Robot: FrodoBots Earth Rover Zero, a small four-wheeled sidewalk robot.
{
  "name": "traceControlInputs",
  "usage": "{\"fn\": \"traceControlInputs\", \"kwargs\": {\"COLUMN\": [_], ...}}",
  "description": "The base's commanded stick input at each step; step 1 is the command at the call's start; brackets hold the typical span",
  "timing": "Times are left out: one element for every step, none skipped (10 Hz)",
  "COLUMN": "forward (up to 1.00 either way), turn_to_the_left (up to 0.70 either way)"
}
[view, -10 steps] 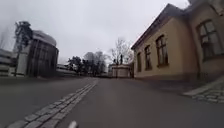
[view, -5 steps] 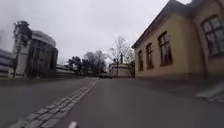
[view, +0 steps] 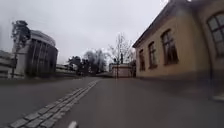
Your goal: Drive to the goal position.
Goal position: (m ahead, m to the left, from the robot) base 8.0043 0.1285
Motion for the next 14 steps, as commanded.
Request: {"fn": "traceControlInputs", "kwargs": {"forward": [1.0,1.0,1.0,1.0,1.0,1.0,1.0,1.0,1.0,1.0,1.0,1.0,1.0,1.0], "turn_to_the_left": [0.24,0.19,0.03,0.01,0.01,0.01,0.01,0.01,0.01,0.01,0.01,0.01,0.01,0.01]}}
